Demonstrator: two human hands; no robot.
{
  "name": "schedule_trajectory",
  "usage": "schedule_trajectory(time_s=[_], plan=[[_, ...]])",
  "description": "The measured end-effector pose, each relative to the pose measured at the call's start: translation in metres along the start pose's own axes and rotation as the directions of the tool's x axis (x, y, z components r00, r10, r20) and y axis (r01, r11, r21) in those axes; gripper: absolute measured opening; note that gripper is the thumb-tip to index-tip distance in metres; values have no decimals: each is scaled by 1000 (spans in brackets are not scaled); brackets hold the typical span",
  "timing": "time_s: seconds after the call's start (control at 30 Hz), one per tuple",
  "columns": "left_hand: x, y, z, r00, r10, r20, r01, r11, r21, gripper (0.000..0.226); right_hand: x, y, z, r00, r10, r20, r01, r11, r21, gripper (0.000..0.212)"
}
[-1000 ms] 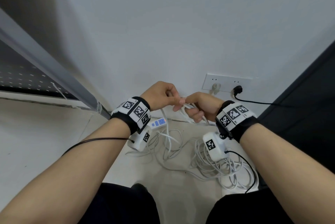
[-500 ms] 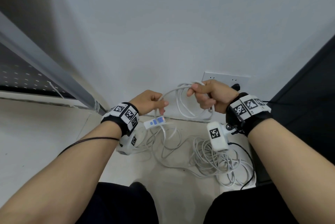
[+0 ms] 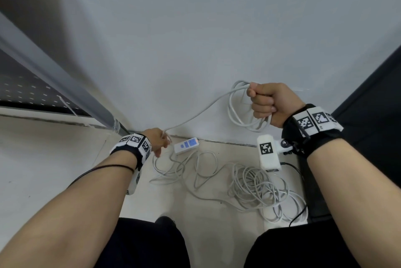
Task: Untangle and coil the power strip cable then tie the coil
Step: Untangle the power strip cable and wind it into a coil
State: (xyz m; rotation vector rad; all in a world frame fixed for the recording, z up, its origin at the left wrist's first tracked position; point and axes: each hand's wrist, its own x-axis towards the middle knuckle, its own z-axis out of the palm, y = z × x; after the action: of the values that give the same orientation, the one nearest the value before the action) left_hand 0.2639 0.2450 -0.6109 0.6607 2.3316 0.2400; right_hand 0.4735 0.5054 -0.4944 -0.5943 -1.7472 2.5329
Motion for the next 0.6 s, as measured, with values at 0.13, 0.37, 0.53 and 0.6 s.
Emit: schedule_trajectory(time_s=[0.13, 0.37, 0.53, 0.6], plan=[[5, 2, -4, 988, 108, -107, -119, 987, -104, 15, 3, -3, -2, 999, -33, -34, 32, 999, -9, 32], [-3, 21, -20, 966, 244, -85, -247, 969, -24, 24, 6, 0, 0, 994, 0, -106, -5, 999, -45, 26], [-30, 63, -20, 963, 168, 210, -213, 953, 214, 22, 7, 5, 16, 992, 67, -108, -66, 998, 9, 32], [-43, 83, -19, 927, 224, 301, -282, 945, 166, 29, 9, 14, 26, 993, 79, -88, -77, 997, 22, 33]])
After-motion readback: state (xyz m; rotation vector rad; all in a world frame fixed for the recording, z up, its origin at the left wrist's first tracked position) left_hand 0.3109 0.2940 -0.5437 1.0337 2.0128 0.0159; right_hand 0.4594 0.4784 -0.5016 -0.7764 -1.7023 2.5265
